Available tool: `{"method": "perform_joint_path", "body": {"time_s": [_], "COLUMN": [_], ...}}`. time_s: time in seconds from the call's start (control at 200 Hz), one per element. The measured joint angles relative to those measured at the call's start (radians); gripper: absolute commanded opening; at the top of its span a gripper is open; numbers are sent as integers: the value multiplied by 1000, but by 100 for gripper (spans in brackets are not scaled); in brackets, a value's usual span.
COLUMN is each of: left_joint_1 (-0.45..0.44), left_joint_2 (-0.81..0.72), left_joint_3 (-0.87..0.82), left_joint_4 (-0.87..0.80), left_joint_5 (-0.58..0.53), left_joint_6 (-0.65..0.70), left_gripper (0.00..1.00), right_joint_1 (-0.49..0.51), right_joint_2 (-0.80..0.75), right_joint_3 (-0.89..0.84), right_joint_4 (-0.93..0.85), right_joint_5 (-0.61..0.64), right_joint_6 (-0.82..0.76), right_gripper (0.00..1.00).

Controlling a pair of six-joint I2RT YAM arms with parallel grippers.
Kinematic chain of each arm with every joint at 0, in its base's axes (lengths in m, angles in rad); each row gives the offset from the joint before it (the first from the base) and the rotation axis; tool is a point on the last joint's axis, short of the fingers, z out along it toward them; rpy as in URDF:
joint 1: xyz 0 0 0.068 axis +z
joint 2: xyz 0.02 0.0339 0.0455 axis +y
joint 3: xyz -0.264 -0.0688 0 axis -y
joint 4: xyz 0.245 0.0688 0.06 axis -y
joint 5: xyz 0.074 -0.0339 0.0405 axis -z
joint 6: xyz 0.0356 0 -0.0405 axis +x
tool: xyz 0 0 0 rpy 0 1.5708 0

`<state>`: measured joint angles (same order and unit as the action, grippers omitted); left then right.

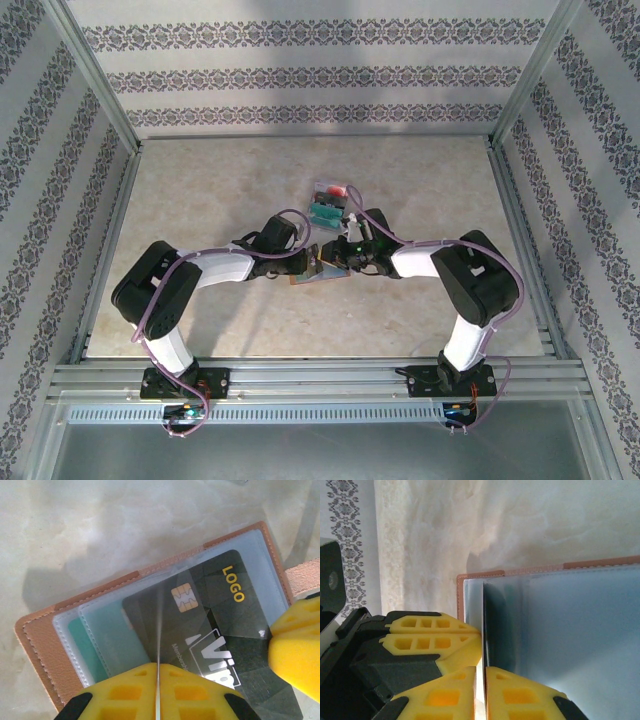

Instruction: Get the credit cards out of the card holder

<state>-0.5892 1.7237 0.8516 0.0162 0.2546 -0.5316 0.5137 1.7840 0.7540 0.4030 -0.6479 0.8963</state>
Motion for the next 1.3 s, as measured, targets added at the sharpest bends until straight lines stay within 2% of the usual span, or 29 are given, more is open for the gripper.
{"method": "perform_joint_path", "body": {"time_s": [0.19,0.3,0.355,0.56,0.864,1.109,1.204,1.299], "left_joint_1": [0,0,0,0,6,11,15,20], "left_joint_2": [0,0,0,-1,-14,-25,-32,-42], "left_joint_3": [-2,-4,-4,-14,-47,-50,-50,-50], "left_joint_4": [2,7,8,21,60,66,64,55], "left_joint_5": [2,2,2,0,0,-3,-16,-29], "left_joint_6": [-4,-7,-8,-16,-23,-19,-14,-3], "left_gripper": [8,8,8,8,8,27,32,41], "right_joint_1": [13,14,14,12,9,5,5,5], "right_joint_2": [31,32,32,16,-111,-183,-200,-203], "right_joint_3": [0,0,0,-1,-2,42,98,185], "right_joint_4": [25,27,27,-15,-208,-410,-499,-601], "right_joint_5": [-13,-12,-11,16,117,195,224,260], "right_joint_6": [18,20,16,-10,-119,-231,-290,-366], "right_gripper": [18,5,3,2,1,1,1,1]}}
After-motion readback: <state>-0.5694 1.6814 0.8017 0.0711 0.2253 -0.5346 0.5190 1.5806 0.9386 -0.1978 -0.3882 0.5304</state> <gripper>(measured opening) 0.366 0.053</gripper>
